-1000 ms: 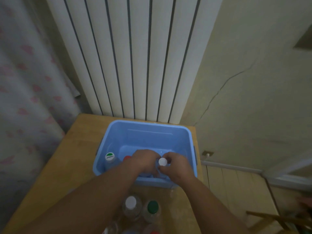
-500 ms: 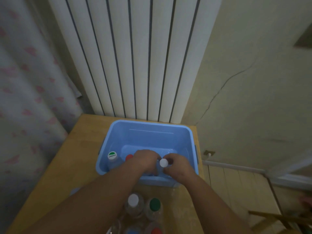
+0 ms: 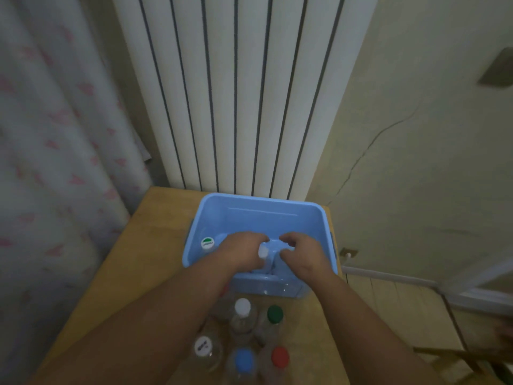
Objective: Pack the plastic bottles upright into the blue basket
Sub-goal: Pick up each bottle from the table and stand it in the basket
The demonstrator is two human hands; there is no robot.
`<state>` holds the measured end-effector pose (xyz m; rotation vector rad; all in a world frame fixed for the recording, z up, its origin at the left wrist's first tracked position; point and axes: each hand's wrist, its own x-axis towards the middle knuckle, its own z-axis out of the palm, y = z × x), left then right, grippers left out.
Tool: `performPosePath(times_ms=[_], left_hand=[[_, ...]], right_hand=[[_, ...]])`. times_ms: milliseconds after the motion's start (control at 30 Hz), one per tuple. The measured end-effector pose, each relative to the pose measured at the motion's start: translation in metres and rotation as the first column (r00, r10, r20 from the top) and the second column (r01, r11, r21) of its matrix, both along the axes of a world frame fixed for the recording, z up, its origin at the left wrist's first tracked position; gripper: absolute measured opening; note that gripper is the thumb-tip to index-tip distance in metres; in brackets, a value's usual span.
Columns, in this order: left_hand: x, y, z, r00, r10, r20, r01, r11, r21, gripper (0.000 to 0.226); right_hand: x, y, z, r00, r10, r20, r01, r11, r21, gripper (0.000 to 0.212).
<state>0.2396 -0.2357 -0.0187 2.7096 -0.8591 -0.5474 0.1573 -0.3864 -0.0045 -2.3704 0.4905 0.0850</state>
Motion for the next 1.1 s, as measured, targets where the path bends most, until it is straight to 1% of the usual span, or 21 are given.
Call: performPosePath(times_ms=[67,133,267,400,467,533,633,767,833,933,1100], left_hand=[[-0.002,0.015,0.008,0.998,0.040,0.044,-0.037,0.996,-0.077,0.055],[-0.005,0.031,0.018,0.995,0.079,0.053,-0.071,0.988,-0.140,0.055],[-0.013,0.073,0.031,0.985,0.170,-0.007,-0.167,0.958,-0.234,0.051],[-0.022,0.120,0.040,0.977,0.209,-0.029,-0.208,0.931,-0.300,0.050],[-0.026,0.142,0.042,0.973,0.227,-0.051,-0.231,0.917,-0.325,0.048],[-0.031,0.162,0.042,0.970,0.234,-0.067,-0.243,0.909,-0.338,0.047],[-0.040,0.188,0.039,0.968,0.235,-0.084,-0.250,0.903,-0.351,0.051],[-0.052,0.218,0.036,0.964,0.240,-0.117,-0.266,0.892,-0.366,0.055],[-0.059,0.231,0.034,0.962,0.237,-0.133,-0.270,0.887,-0.374,0.054],[-0.067,0.249,0.031,0.959,0.239,-0.155,-0.281,0.887,-0.367,0.052],[-0.080,0.273,0.023,0.957,0.242,-0.160,-0.284,0.893,-0.349,0.049]], right_hand=[[-0.001,0.016,0.009,0.999,-0.005,0.048,0.004,1.000,0.005,0.039],[-0.001,0.033,0.016,0.998,-0.012,0.067,0.011,1.000,0.016,0.037],[-0.007,0.075,0.026,0.996,0.009,0.083,-0.011,0.999,0.030,0.035],[-0.013,0.119,0.031,0.995,0.036,0.093,-0.036,0.999,-0.003,0.028],[-0.016,0.139,0.031,0.994,0.049,0.096,-0.049,0.999,0.002,0.029],[-0.021,0.156,0.034,0.994,0.064,0.085,-0.065,0.998,0.009,0.032],[-0.030,0.178,0.038,0.994,0.068,0.083,-0.071,0.997,0.039,0.034],[-0.041,0.203,0.039,0.991,0.105,0.087,-0.102,0.994,-0.034,0.031],[-0.047,0.216,0.040,0.988,0.117,0.098,-0.115,0.993,-0.025,0.031],[-0.058,0.236,0.041,0.988,0.138,0.075,-0.138,0.990,0.004,0.030],[-0.070,0.260,0.034,0.988,0.141,0.060,-0.144,0.989,0.043,0.034]])
